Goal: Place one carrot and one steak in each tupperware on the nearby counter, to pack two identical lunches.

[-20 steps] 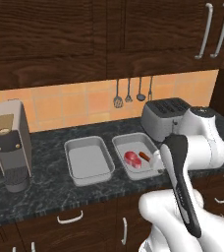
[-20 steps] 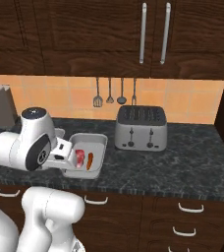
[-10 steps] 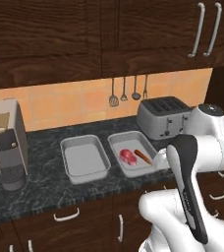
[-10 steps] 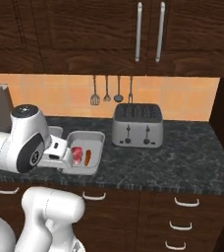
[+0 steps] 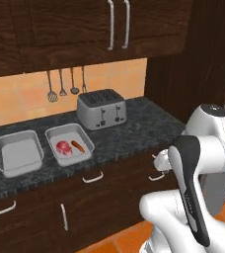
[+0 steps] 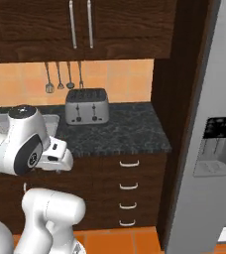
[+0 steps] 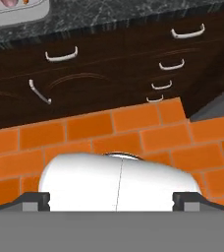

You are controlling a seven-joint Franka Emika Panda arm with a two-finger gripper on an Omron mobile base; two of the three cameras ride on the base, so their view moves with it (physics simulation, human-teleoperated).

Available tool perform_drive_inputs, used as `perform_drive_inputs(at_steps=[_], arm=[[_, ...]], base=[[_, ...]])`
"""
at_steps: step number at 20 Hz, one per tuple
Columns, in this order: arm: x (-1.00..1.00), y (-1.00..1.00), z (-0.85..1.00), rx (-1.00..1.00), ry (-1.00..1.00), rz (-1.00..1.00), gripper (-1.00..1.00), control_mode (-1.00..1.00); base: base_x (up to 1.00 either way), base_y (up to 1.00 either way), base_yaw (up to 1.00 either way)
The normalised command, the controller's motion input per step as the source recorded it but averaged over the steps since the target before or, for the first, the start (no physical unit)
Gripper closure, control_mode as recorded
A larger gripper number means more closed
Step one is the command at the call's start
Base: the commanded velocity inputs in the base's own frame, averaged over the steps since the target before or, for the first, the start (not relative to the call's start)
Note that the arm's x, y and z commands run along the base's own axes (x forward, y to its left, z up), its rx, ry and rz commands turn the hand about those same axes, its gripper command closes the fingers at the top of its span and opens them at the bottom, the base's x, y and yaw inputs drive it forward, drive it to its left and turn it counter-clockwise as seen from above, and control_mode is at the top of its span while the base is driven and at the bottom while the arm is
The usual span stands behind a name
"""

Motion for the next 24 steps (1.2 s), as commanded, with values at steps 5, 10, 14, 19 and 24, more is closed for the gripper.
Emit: perform_drive_inputs(at_steps=[5,10,14,19,24], arm=[[0.00,0.00,0.00,0.00,0.00,0.00,-1.00,1.00],[0.00,0.00,0.00,0.00,0.00,0.00,-1.00,1.00],[0.00,0.00,0.00,0.00,0.00,0.00,-1.00,1.00],[0.00,0.00,0.00,0.00,0.00,0.00,-1.00,1.00],[0.00,0.00,0.00,0.00,0.00,0.00,-1.00,1.00]], base=[[0.23,-1.00,-0.20],[0.18,-1.00,-0.11],[0.05,-1.00,-0.10],[0.38,-1.00,0.01],[0.39,-1.00,0.10]])
